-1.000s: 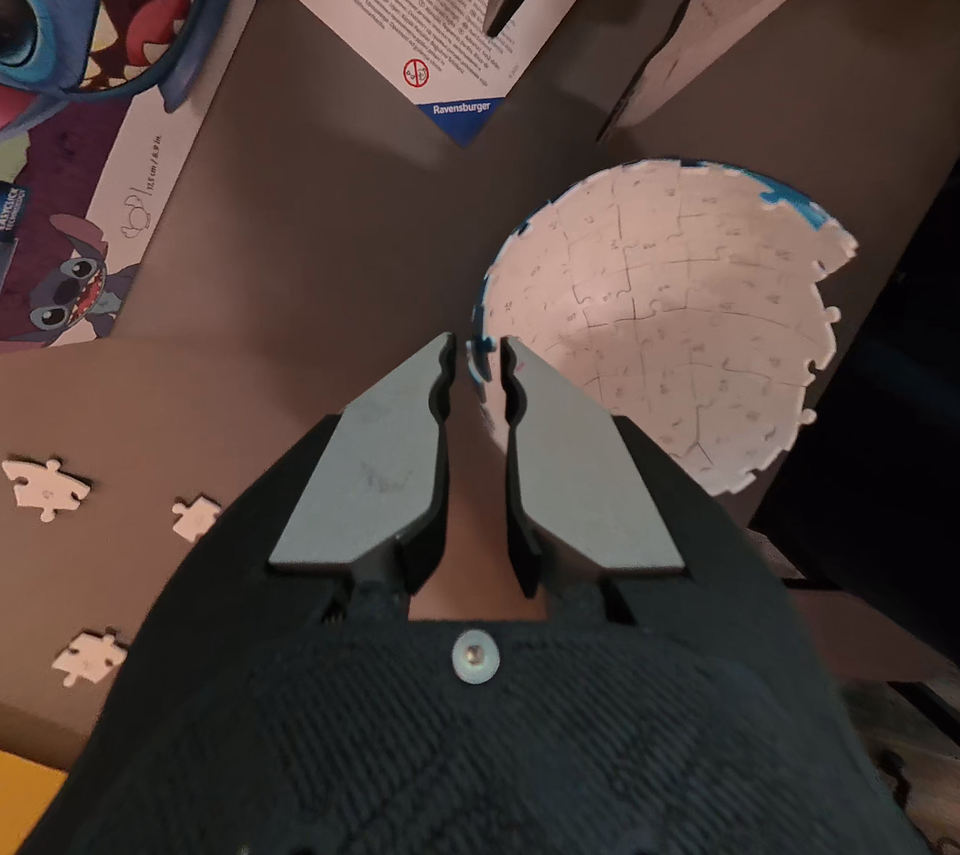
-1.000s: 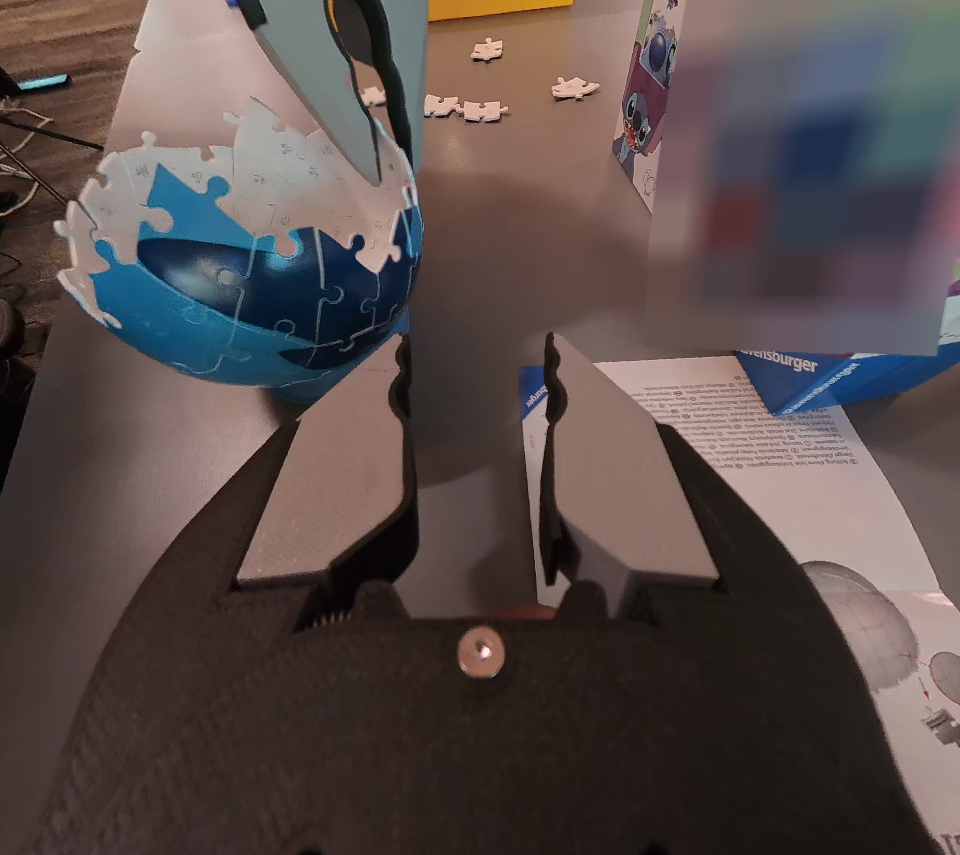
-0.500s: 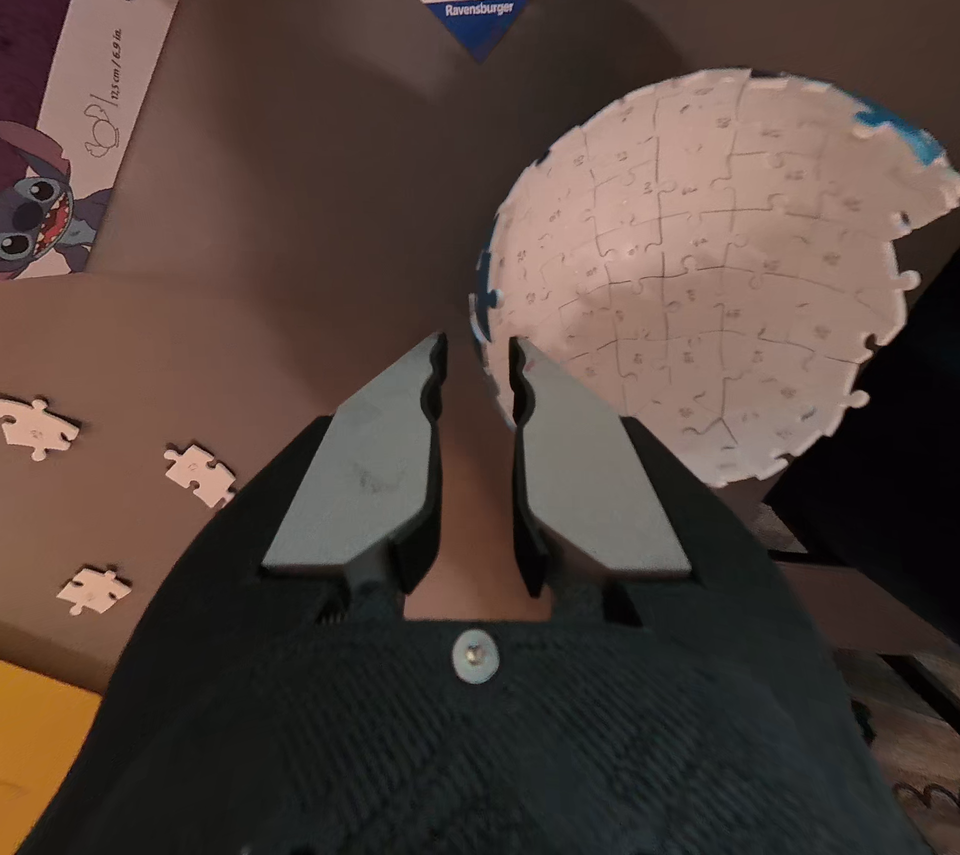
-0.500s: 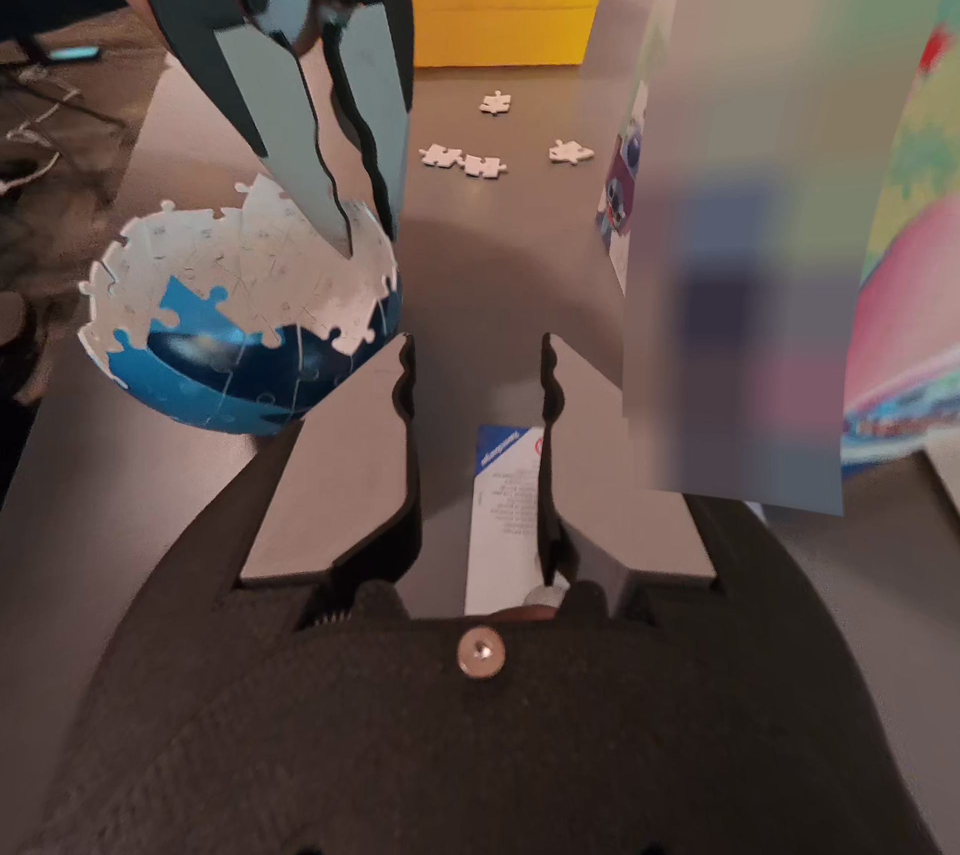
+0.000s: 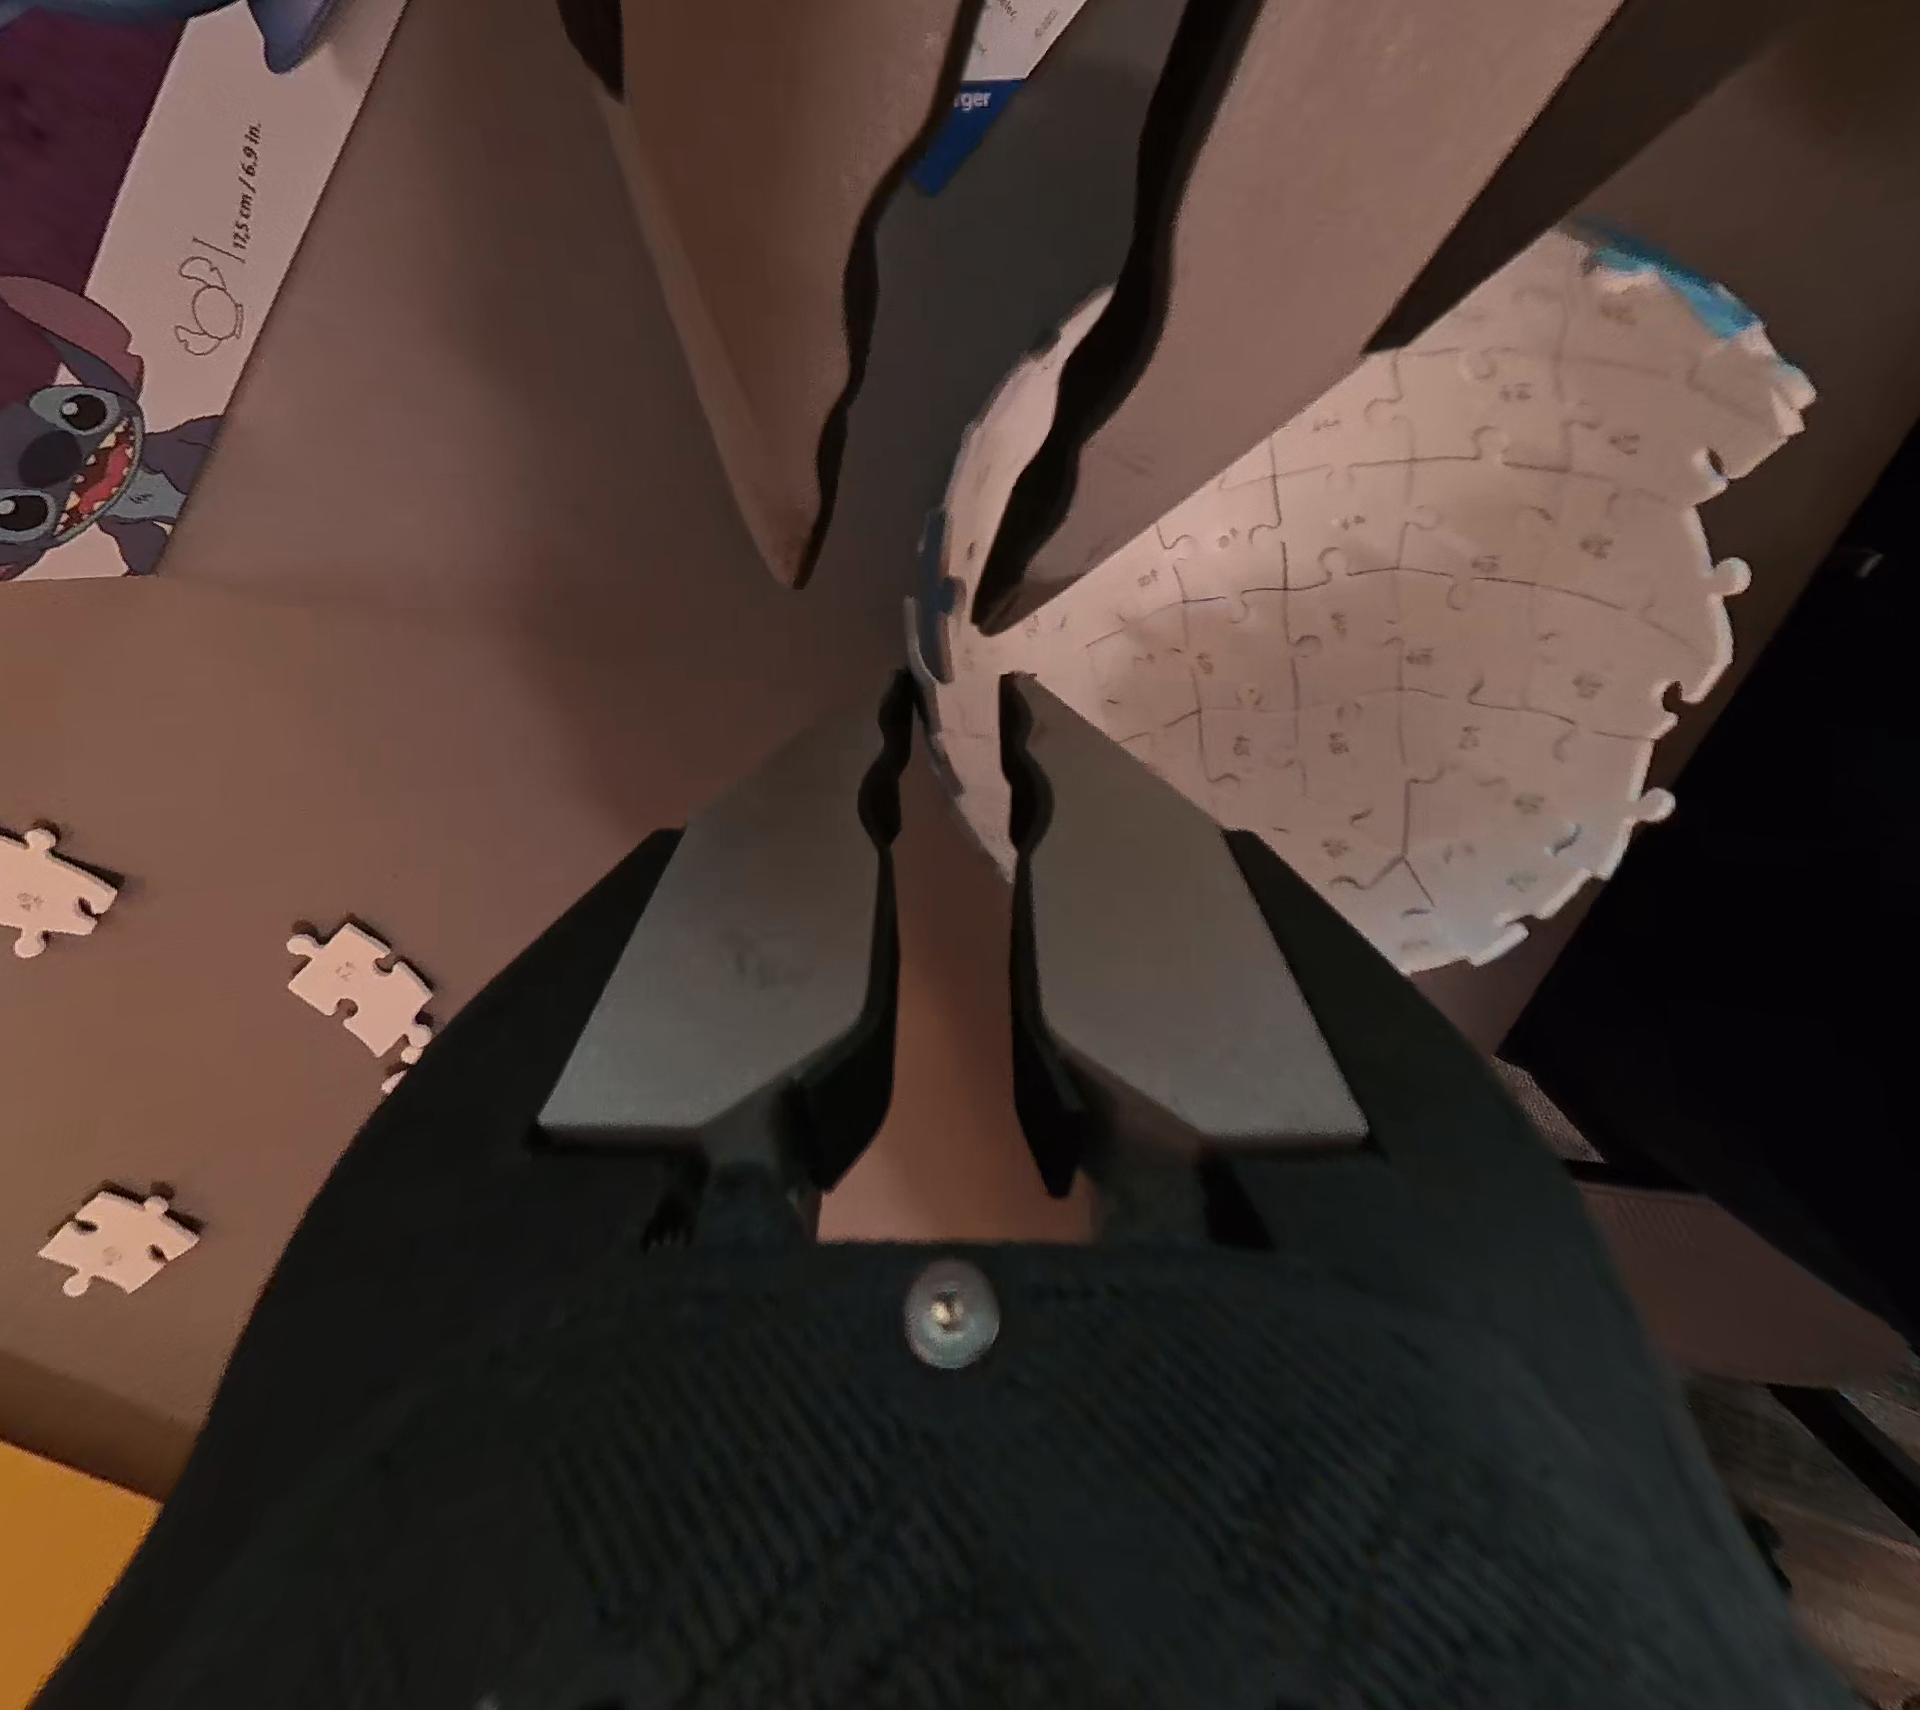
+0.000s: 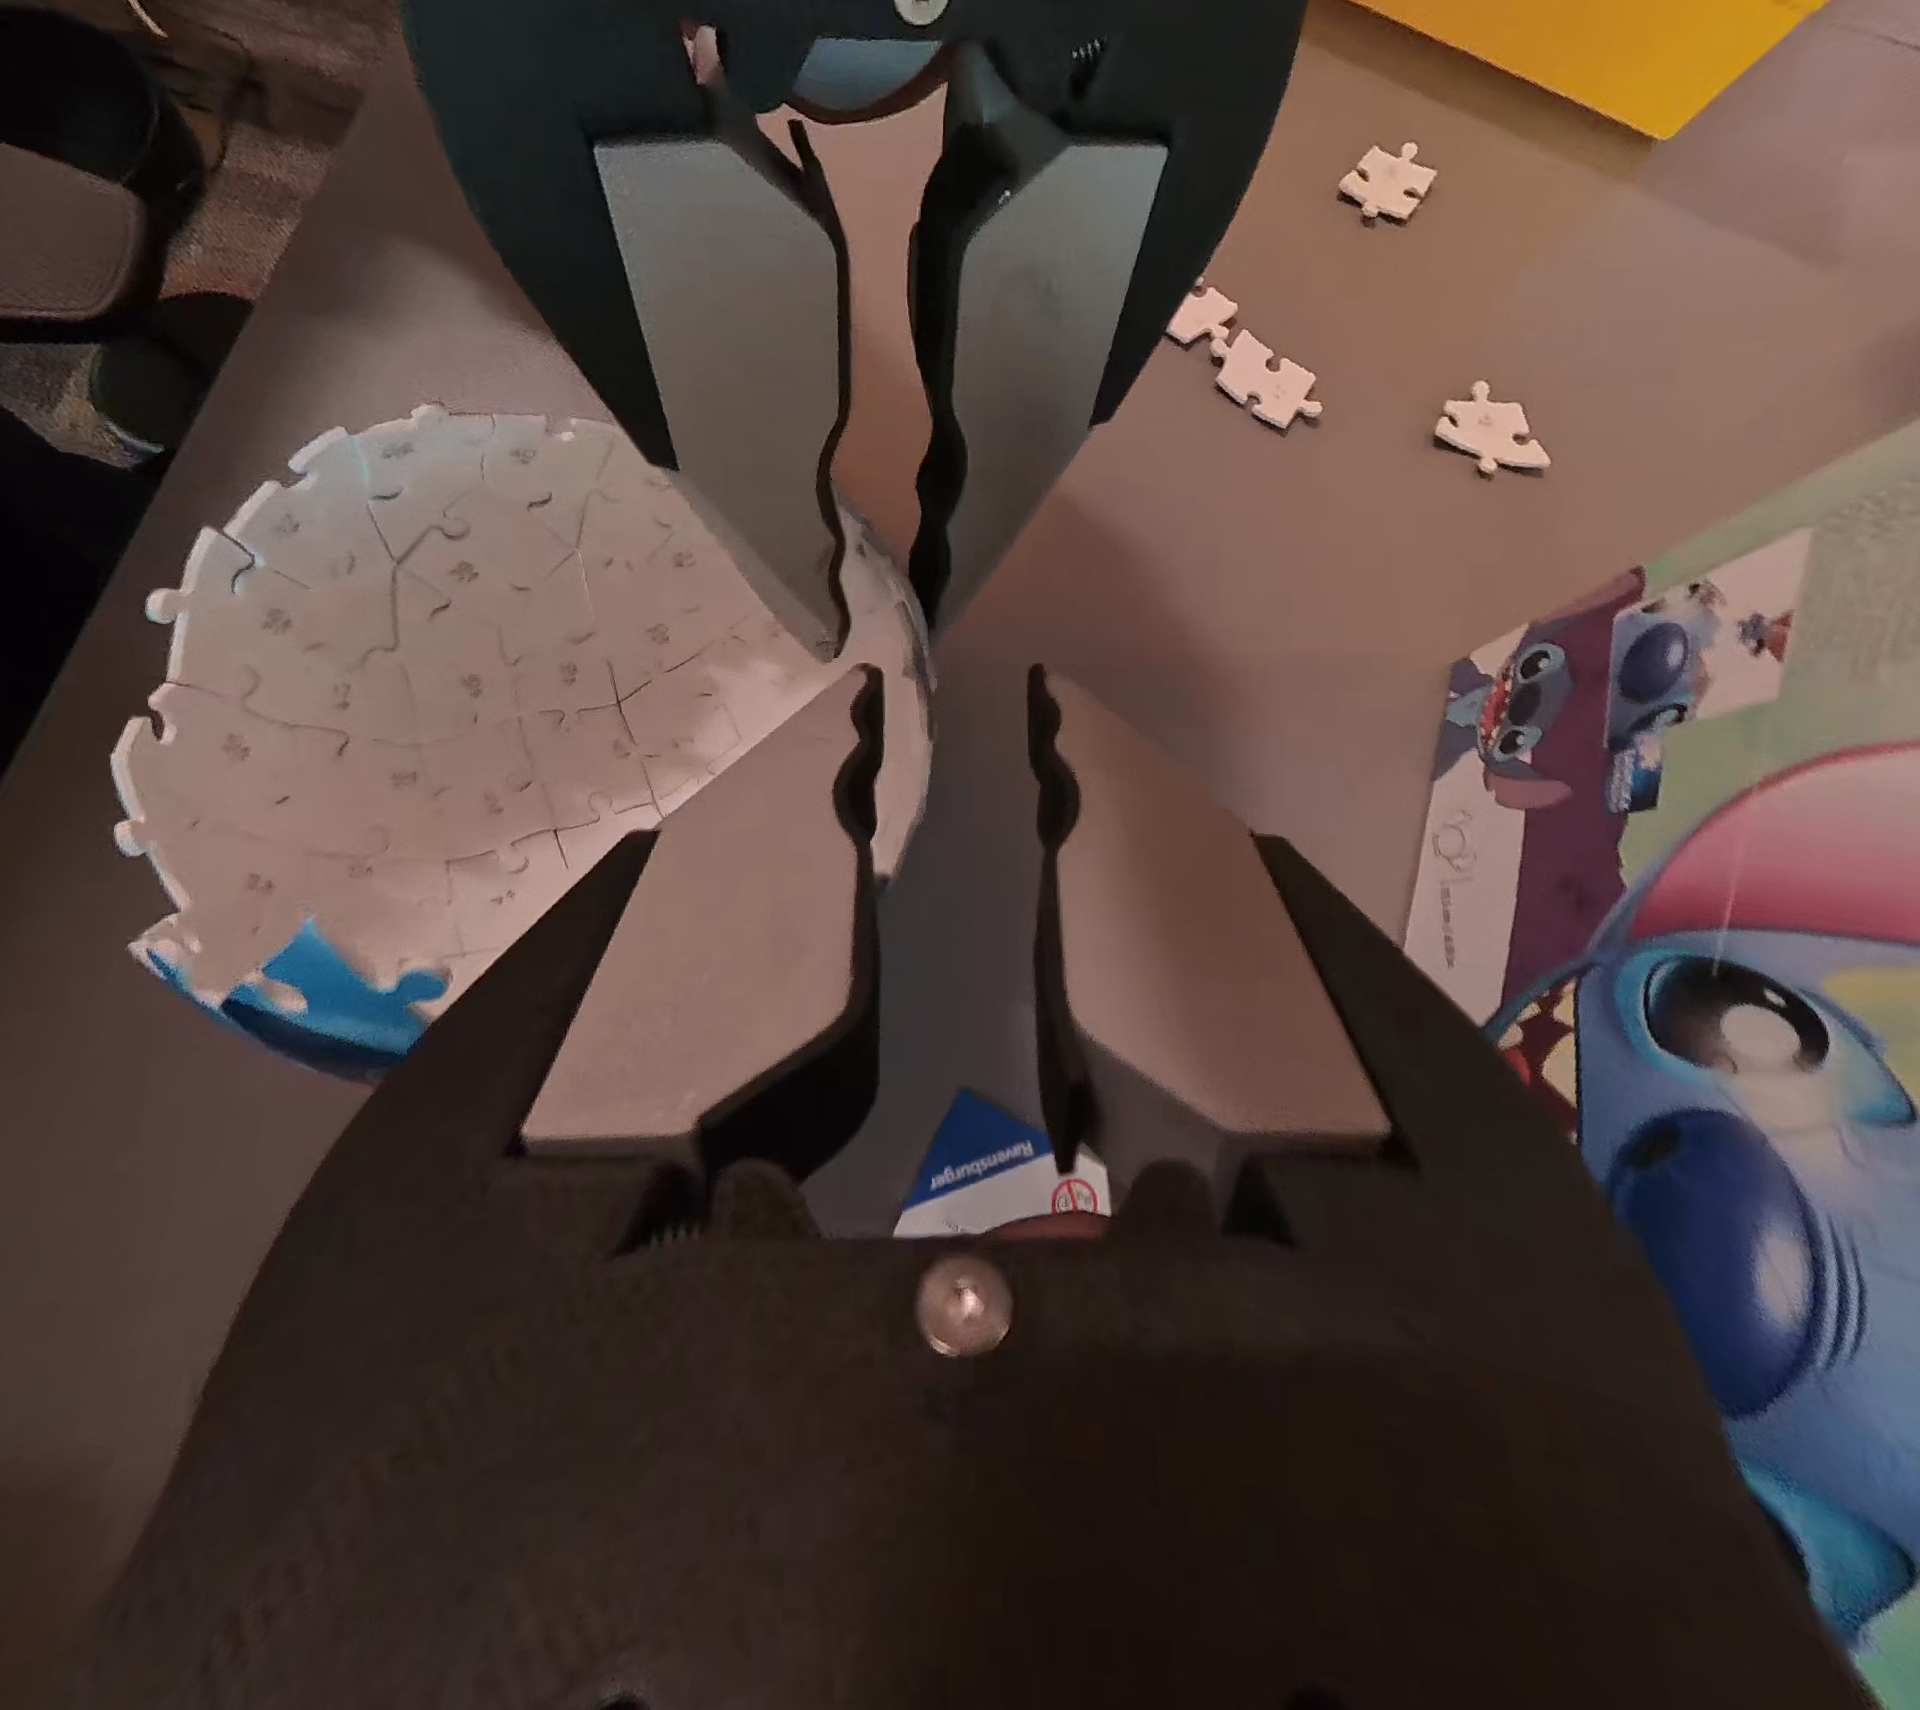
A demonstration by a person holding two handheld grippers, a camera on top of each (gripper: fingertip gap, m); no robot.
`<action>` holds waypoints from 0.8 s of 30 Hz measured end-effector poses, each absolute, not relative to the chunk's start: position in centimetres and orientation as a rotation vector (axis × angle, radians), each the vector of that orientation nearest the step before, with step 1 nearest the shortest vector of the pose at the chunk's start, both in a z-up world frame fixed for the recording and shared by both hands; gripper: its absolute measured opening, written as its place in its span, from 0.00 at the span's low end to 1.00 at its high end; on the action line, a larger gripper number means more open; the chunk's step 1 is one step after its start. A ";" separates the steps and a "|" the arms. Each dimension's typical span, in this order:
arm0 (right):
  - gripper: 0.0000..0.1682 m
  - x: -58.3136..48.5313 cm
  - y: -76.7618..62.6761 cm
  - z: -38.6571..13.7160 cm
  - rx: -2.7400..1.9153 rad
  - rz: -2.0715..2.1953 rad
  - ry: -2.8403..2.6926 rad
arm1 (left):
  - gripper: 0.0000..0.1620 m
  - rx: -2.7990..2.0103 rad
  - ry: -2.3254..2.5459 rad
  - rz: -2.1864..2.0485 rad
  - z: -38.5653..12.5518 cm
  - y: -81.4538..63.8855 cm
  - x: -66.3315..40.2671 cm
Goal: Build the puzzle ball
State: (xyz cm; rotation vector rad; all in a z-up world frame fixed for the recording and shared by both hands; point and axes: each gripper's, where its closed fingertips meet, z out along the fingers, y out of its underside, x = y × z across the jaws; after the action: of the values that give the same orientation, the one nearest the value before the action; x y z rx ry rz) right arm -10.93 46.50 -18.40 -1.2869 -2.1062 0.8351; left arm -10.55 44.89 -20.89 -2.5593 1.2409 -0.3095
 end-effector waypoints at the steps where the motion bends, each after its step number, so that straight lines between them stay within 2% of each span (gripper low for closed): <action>1: 0.13 -11.1 46.4 -18.5 -1.277 0.835 -2.114 | 0.08 -2.553 1.241 -0.305 -20.9 44.9 -10.6; 4: 0.05 -11.3 45.9 -18.5 -1.228 0.849 -2.147 | 0.07 -2.541 1.243 -0.276 -20.9 44.8 -10.9; 6: 0.05 -11.4 45.7 -18.5 -1.207 0.868 -2.160 | 0.03 -2.530 1.238 -0.256 -20.8 44.9 -11.1; 9: 0.04 -11.5 45.4 -18.2 -1.182 0.903 -2.167 | 0.03 -2.519 1.232 -0.255 -20.8 45.0 -11.0; 11: 0.00 -11.4 45.2 -18.3 -1.165 0.911 -2.180 | 0.03 -2.512 1.235 -0.240 -20.9 45.0 -11.0; 24: 0.00 -11.2 45.4 -18.4 -1.188 0.933 -2.158 | 0.02 -2.472 1.293 -0.151 -21.1 45.3 -11.0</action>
State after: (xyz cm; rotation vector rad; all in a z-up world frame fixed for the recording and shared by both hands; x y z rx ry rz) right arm -11.25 45.42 -18.43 -1.1885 -2.1582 0.9333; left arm -11.03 45.30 -21.09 -2.4723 1.2928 -0.1512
